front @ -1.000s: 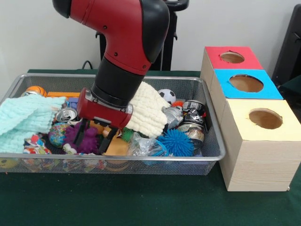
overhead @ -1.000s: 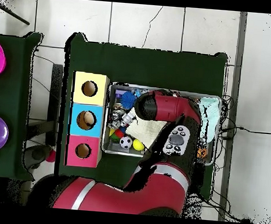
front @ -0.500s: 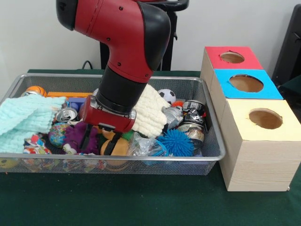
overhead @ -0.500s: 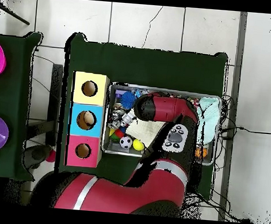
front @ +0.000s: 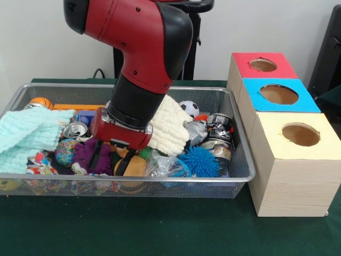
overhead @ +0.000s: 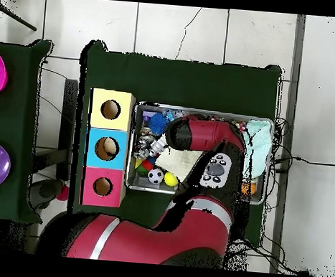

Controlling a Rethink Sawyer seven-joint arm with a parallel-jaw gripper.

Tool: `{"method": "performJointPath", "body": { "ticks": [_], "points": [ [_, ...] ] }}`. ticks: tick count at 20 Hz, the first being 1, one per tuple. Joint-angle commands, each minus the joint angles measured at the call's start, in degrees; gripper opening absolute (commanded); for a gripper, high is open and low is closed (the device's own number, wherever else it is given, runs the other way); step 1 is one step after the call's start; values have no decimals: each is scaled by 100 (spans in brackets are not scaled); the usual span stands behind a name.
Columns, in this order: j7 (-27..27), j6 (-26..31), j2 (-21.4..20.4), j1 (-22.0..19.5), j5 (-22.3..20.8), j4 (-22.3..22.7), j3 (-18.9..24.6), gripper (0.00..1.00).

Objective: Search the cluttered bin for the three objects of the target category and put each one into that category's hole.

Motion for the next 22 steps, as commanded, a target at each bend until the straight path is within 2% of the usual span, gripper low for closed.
{"method": "performJointPath", "body": {
  "ticks": [1, 7, 12, 16, 22],
  "points": [
    [194, -48, 603, 122, -537, -8, 199, 100],
    [528, -494, 740, 256, -734, -166, -93, 100],
    [520, -605, 800, 349, -861, -256, -253, 100],
    [824, -881, 961, 558, -869, -401, -637, 100],
    [881, -1041, 1012, 596, -725, -395, -785, 100]
  ]
}}
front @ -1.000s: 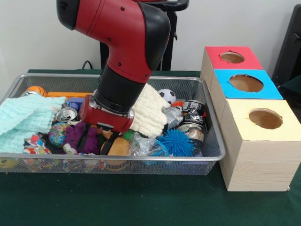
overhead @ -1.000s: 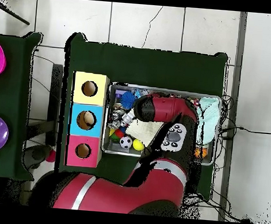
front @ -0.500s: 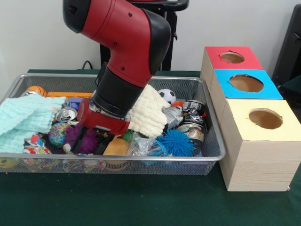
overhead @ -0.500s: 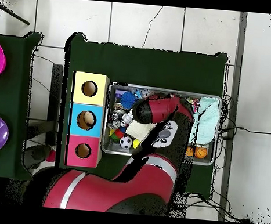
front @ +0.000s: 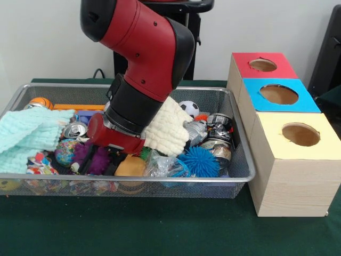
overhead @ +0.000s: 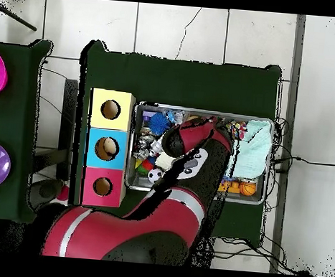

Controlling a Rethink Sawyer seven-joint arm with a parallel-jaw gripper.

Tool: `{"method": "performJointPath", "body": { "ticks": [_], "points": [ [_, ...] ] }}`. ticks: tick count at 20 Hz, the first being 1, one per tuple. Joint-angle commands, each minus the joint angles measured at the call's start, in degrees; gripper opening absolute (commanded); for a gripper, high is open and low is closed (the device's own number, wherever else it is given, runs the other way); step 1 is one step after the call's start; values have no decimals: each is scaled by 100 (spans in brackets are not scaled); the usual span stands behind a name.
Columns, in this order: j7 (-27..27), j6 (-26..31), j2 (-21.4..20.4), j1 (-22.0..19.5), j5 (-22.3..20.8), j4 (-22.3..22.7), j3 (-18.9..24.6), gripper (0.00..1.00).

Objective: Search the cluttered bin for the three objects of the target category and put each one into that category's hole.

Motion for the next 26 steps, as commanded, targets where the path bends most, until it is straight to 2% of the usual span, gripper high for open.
{"method": "performJointPath", "body": {
  "ticks": [1, 15, 26],
  "points": [
    [880, -330, 362, 30, -106, -97, 91, 100],
    [764, -499, 439, -23, -58, -219, 8, 100],
    [410, -381, 277, -425, -139, -230, 435, 100]
  ]
}}
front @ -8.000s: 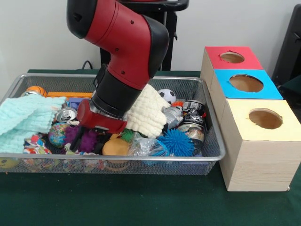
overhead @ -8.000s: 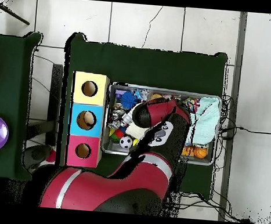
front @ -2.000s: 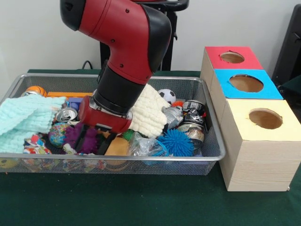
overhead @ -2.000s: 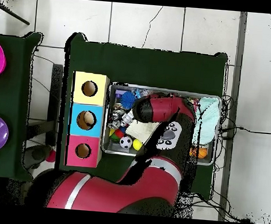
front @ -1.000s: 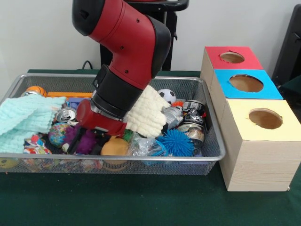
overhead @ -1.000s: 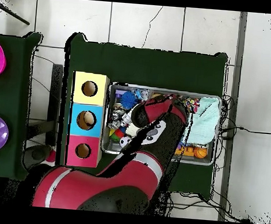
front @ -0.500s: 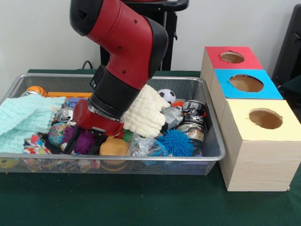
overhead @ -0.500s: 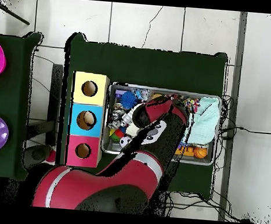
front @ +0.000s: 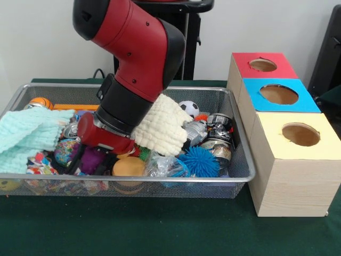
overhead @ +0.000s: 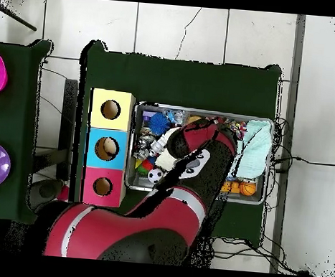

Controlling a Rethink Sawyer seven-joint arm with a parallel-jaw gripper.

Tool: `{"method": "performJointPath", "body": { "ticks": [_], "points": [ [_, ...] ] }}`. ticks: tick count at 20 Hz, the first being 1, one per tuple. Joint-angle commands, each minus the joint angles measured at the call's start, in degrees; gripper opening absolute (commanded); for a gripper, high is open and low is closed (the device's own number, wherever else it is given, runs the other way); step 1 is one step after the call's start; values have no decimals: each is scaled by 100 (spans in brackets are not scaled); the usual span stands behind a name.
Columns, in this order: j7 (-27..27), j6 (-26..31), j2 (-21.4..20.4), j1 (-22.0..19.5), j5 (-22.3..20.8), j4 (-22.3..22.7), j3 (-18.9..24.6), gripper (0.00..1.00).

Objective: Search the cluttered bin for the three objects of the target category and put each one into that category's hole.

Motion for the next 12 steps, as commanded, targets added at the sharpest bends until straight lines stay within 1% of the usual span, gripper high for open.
{"method": "performJointPath", "body": {
  "ticks": [1, 7, 12],
  "points": [
    [401, -114, 146, -389, -148, -195, 668, 100],
    [321, -190, 136, -553, -206, -247, 789, 100],
    [283, -126, 80, -661, -204, -214, 898, 100]
  ]
}}
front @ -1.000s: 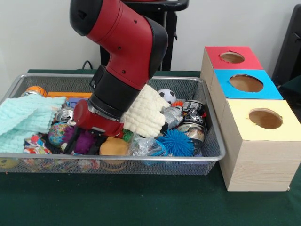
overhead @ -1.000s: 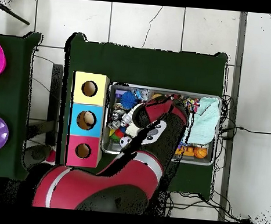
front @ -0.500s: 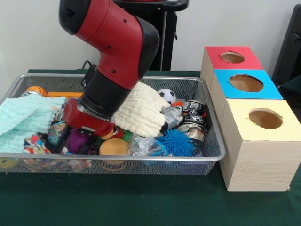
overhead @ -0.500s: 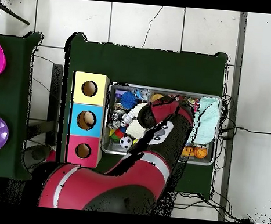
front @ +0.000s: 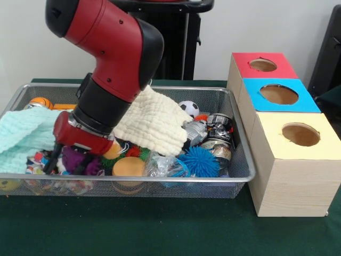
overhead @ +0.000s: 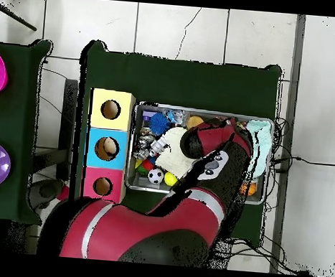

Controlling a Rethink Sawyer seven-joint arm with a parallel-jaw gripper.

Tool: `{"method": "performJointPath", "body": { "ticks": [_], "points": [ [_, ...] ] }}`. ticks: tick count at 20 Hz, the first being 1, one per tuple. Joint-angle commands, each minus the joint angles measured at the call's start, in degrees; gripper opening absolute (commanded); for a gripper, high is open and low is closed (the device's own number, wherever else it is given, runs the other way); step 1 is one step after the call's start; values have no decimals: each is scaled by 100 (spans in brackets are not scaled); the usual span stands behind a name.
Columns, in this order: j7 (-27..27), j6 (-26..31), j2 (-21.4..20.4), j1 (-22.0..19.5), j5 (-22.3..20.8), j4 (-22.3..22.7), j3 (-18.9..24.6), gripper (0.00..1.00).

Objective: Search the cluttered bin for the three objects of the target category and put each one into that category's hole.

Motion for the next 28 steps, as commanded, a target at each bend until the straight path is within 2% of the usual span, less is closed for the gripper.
{"method": "performJointPath", "body": {
  "ticks": [1, 11, 28],
  "points": [
    [264, -111, 93, -306, -206, -86, 871, 100],
    [248, -23, 44, -456, -168, -22, 1092, 100],
    [-183, 488, -174, -926, -292, 77, 1752, 100]
  ]
}}
